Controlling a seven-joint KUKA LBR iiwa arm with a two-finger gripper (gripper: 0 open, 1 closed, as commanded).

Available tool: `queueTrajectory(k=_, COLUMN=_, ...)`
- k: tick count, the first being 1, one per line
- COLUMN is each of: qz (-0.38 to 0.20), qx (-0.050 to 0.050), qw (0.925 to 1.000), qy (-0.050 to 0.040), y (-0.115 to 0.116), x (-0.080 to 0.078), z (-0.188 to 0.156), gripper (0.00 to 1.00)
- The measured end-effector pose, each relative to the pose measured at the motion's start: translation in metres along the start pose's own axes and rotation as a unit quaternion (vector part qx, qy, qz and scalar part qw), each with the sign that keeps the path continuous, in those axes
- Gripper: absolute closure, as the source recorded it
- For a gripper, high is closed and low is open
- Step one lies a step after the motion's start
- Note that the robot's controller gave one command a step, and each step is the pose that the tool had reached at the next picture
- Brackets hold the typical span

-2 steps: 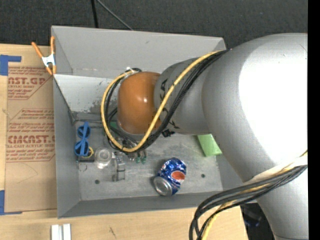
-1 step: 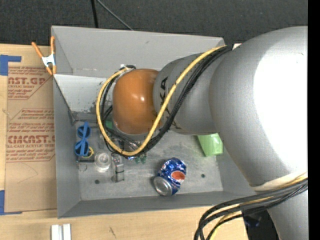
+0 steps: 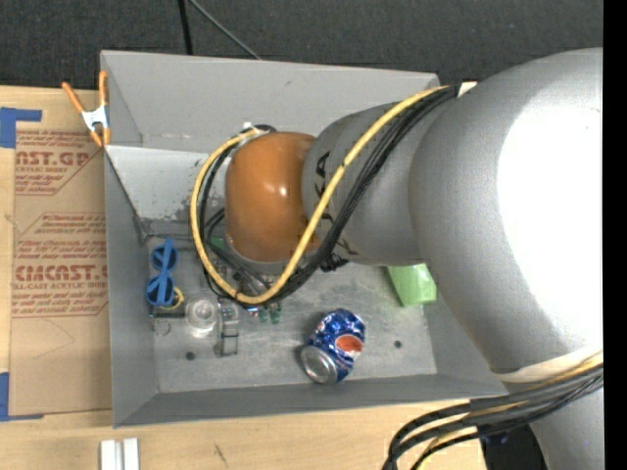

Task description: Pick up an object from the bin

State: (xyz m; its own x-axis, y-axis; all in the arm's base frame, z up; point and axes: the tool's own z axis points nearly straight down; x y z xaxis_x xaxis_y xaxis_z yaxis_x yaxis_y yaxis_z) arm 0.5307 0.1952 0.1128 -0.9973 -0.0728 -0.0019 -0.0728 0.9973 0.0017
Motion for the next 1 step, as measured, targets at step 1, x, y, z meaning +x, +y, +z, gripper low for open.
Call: queueTrajectory(k=1, qz=-0.03, qx=0.001, qw=0.9995, qy=-0.001, y=-0.0014, x=0.0047, z=0.0438, gripper=0.0)
